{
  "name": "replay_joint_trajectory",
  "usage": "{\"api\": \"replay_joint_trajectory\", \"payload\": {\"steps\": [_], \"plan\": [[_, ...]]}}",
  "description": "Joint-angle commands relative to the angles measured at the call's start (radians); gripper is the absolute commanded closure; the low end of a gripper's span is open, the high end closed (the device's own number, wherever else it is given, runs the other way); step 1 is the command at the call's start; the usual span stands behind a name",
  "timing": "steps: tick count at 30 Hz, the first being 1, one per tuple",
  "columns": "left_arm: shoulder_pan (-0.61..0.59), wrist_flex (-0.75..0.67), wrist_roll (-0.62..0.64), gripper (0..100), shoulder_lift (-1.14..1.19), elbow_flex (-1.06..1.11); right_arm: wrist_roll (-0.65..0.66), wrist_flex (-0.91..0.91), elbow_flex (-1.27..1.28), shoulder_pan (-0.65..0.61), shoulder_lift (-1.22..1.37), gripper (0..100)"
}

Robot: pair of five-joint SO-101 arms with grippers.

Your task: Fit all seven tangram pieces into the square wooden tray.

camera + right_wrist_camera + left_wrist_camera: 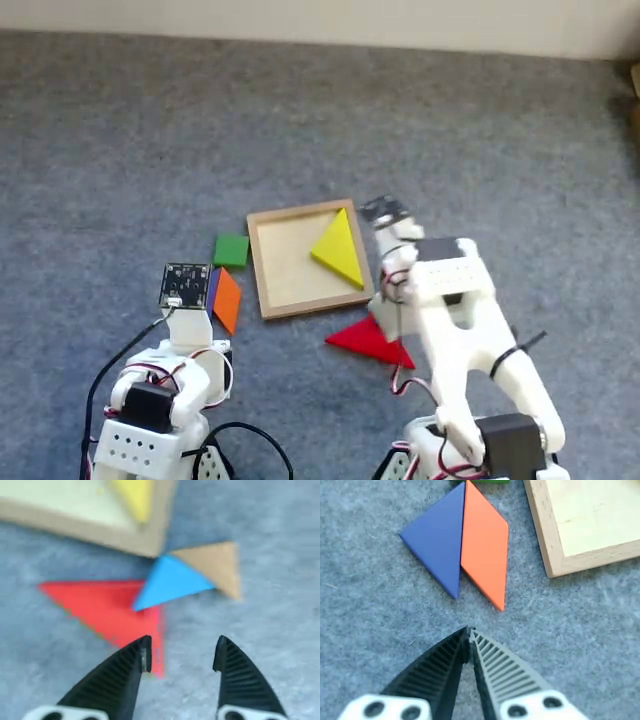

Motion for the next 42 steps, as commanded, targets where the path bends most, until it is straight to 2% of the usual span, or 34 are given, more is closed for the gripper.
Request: {"api": "replay_joint_trajectory", "payload": {"steps": [1,4,11,19,34,38,42], "plan": [[-0.008,0.005,-0.002,99,-0.042,0.021,0.006,0.041,-0.053,-0.108,-0.019,76.1],[-0.008,0.005,-0.002,99,-0.042,0.021,0.006,0.042,-0.004,-0.170,-0.016,71.1],[-0.008,0.005,-0.002,99,-0.042,0.021,0.006,-0.094,0.087,-0.236,-0.007,70.5],[-0.008,0.005,-0.002,99,-0.042,0.021,0.006,-0.223,0.102,-0.251,0.208,70.4],[-0.008,0.005,-0.002,99,-0.042,0.021,0.020,-0.209,-0.081,-0.266,0.277,70.3],[-0.008,0.005,-0.002,99,-0.042,0.021,0.135,-0.211,-0.073,-0.338,0.277,70.5],[-0.008,0.005,-0.002,99,-0.042,0.021,0.138,-0.211,-0.041,-0.351,0.277,71.5]]}}
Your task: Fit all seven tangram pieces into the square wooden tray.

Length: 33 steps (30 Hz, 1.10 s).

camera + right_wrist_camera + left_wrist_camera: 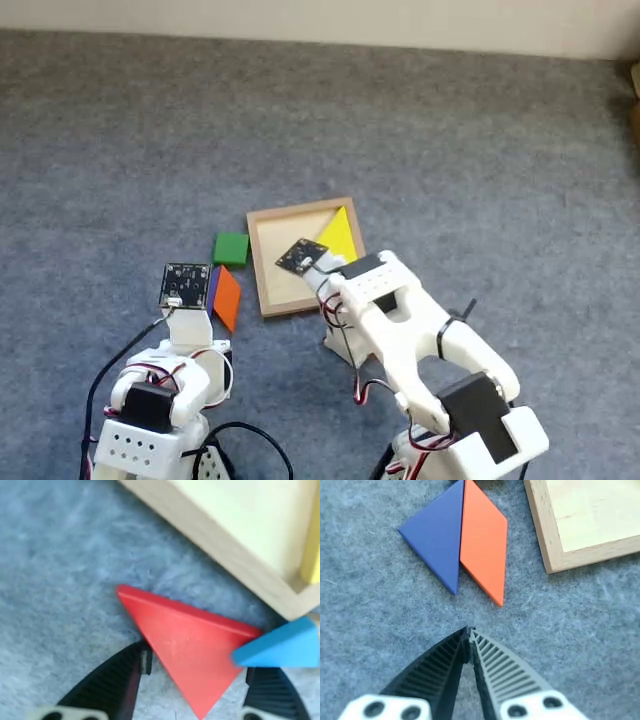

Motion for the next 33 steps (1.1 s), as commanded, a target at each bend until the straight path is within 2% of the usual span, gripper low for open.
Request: {"api": "replay_joint_trajectory", "payload": {"steps": [1,8,21,29,33], "plan": [[-0.008,0.005,-0.002,99,-0.042,0.021,0.040,-0.033,-0.039,-0.045,0.008,73.5],[-0.008,0.005,-0.002,99,-0.042,0.021,0.041,-0.025,-0.028,-0.045,0.002,84.1],[-0.008,0.005,-0.002,99,-0.042,0.021,0.041,0.008,-0.030,-0.042,0.001,90.8],[-0.008,0.005,-0.002,99,-0.042,0.021,0.044,0.031,-0.028,0.021,-0.001,92.3],[-0.008,0.005,-0.002,99,-0.042,0.021,0.101,0.088,-0.013,0.021,-0.039,94.0]]}}
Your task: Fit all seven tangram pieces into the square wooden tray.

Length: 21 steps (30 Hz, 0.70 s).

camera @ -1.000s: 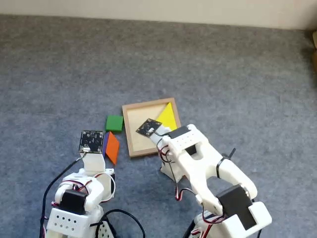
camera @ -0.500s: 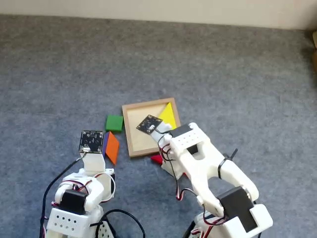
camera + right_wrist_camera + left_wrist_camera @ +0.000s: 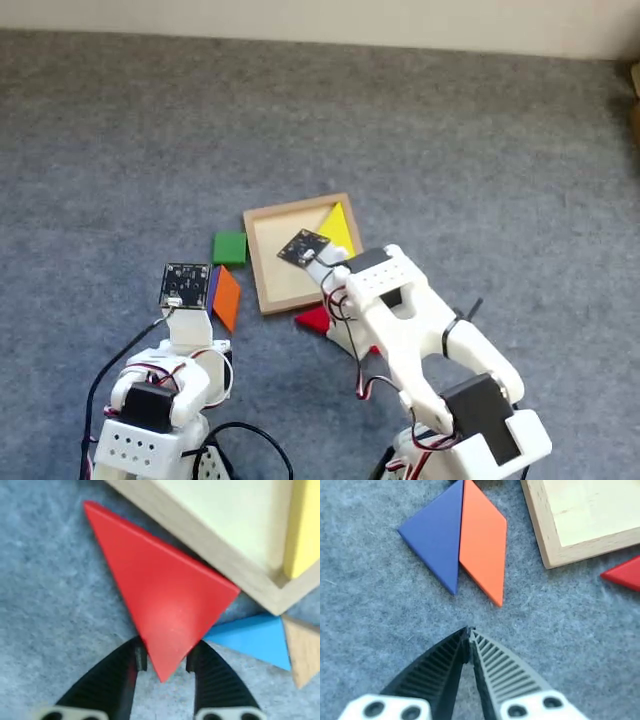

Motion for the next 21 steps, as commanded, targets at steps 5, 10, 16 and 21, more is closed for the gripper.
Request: {"api": "replay_joint_trajectory", "payload": {"steps": [5,10,16,21], "plan": [[-0.008,0.005,-0.002,99,-0.042,0.021,0.049,0.039,0.125,-0.010,-0.199,95.5],[-0.008,0.005,-0.002,99,-0.042,0.021,0.044,0.039,0.231,-0.031,-0.392,95.5],[-0.008,0.005,-0.002,99,-0.042,0.021,-0.023,0.038,0.271,-0.059,-0.552,95.3],[-0.008,0.005,-0.002,99,-0.042,0.021,-0.121,0.013,0.265,-0.062,-0.587,80.2]]}}
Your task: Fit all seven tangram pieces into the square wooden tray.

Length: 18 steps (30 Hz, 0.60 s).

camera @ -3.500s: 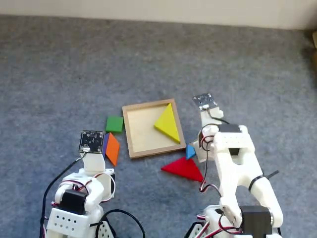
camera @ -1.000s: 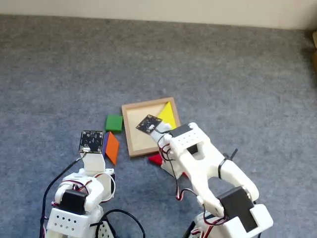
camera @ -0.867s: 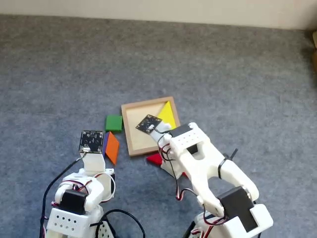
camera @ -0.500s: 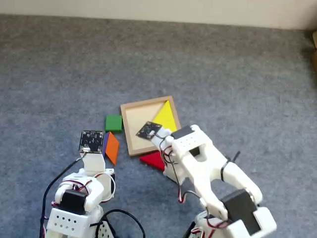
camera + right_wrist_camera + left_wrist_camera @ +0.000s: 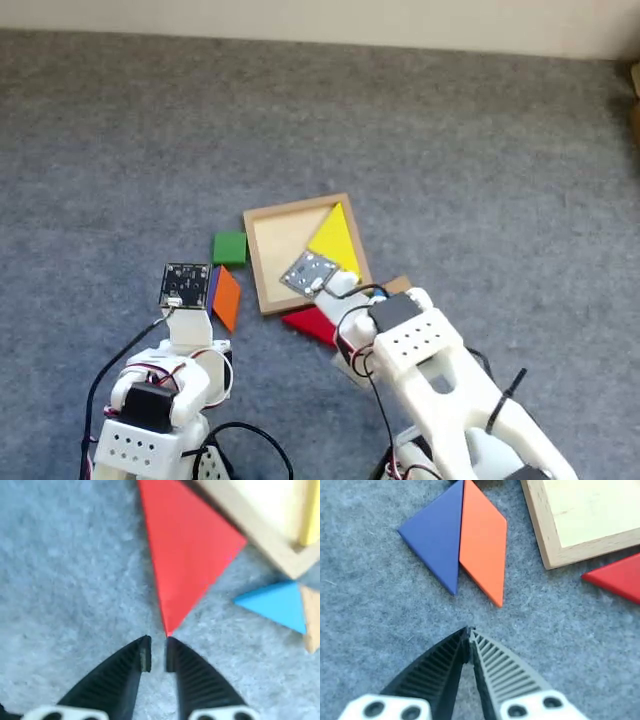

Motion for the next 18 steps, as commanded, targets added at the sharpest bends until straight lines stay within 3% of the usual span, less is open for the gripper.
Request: {"api": "replay_joint_trajectory", "payload": {"steps": [1,4,9,18], "plan": [[-0.008,0.005,-0.002,99,-0.042,0.021,-0.054,-0.018,-0.027,-0.015,-0.042,74.6],[-0.008,0.005,-0.002,99,-0.042,0.021,-0.107,-0.013,-0.076,-0.016,-0.042,63.6],[-0.008,0.005,-0.002,99,-0.042,0.021,-0.121,-0.012,-0.180,-0.058,0.013,63.3],[-0.008,0.005,-0.002,99,-0.042,0.021,-0.124,-0.008,-0.429,-0.097,0.415,63.4]]}}
